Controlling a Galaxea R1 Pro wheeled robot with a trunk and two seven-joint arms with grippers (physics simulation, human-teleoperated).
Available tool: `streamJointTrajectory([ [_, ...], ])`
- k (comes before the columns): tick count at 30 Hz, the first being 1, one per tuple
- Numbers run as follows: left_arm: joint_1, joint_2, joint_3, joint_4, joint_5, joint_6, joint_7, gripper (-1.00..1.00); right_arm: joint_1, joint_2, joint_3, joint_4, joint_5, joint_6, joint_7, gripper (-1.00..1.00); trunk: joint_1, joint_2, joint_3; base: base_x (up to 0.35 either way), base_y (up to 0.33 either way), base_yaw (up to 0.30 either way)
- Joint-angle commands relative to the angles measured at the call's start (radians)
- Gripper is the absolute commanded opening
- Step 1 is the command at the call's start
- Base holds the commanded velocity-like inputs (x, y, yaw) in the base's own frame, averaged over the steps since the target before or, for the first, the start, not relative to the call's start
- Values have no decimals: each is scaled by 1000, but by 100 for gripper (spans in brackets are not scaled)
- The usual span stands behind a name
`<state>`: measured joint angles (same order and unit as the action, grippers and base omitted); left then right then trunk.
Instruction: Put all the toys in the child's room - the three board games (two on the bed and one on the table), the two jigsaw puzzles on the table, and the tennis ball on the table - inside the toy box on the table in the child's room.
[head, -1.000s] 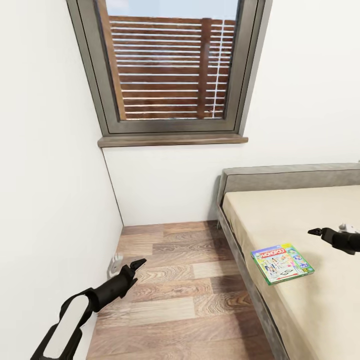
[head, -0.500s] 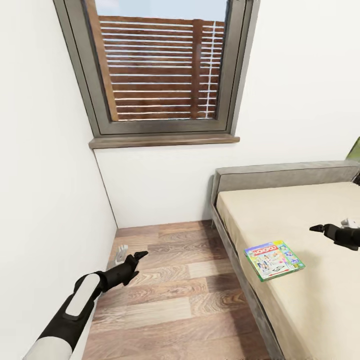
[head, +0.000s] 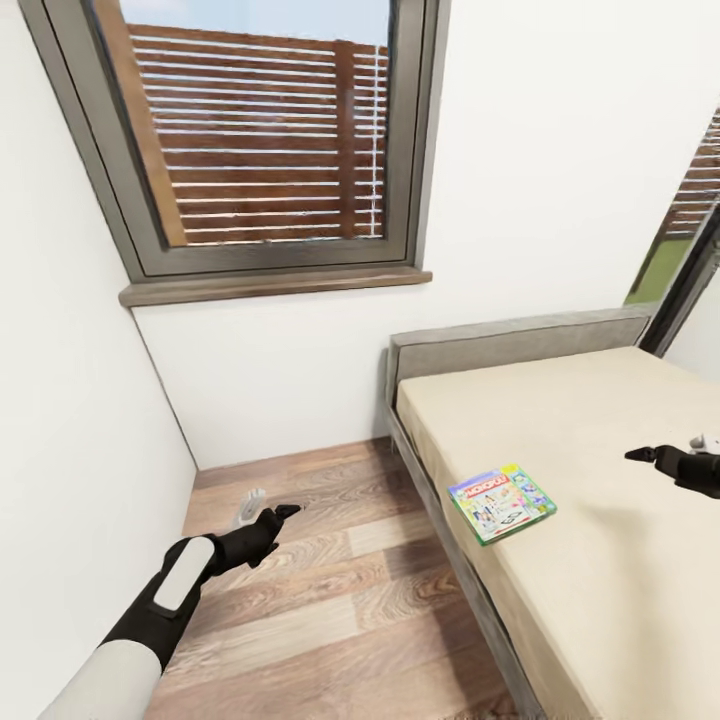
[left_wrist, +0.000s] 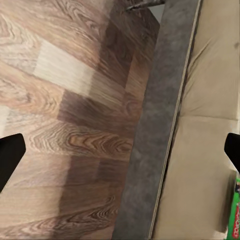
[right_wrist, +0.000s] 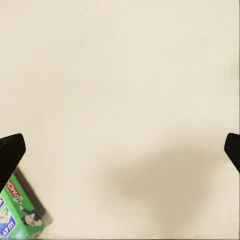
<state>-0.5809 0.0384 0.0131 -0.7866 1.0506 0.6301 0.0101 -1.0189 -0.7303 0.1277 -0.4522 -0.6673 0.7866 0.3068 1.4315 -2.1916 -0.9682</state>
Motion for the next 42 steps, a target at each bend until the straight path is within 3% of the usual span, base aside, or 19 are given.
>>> streamJointTrajectory([
  [1, -2, -1, 2, 3, -6, 0, 0, 100, -1, -2, 4, 0, 5, 1, 11, 100, 0, 0, -1, 0, 0, -278],
  [6, -5, -2, 3, 16, -32, -36, -5, 100, 0, -5, 5, -1, 6, 2, 47, 100, 0, 0, -1, 0, 0, -281],
  [21, -10, 2, 13, 98, -35, -97, -18, 100, 5, -5, 6, -7, 7, 1, 96, 100, 0, 0, -1, 0, 0, -211],
  [32, -63, 9, 17, 206, -32, -109, -105, 100, 5, -5, 6, -87, 5, 1, 131, 100, 0, 0, -1, 0, 0, -40],
  [38, -106, 10, 16, 302, -37, -128, -186, 100, 5, -4, 7, -148, 6, 2, 193, 100, 0, 0, -1, 0, 0, -11],
  [42, -118, 11, 16, 336, -36, -150, -206, 100, 5, -4, 7, -168, 6, 2, 209, 100, 0, 0, -1, 0, 0, -5],
])
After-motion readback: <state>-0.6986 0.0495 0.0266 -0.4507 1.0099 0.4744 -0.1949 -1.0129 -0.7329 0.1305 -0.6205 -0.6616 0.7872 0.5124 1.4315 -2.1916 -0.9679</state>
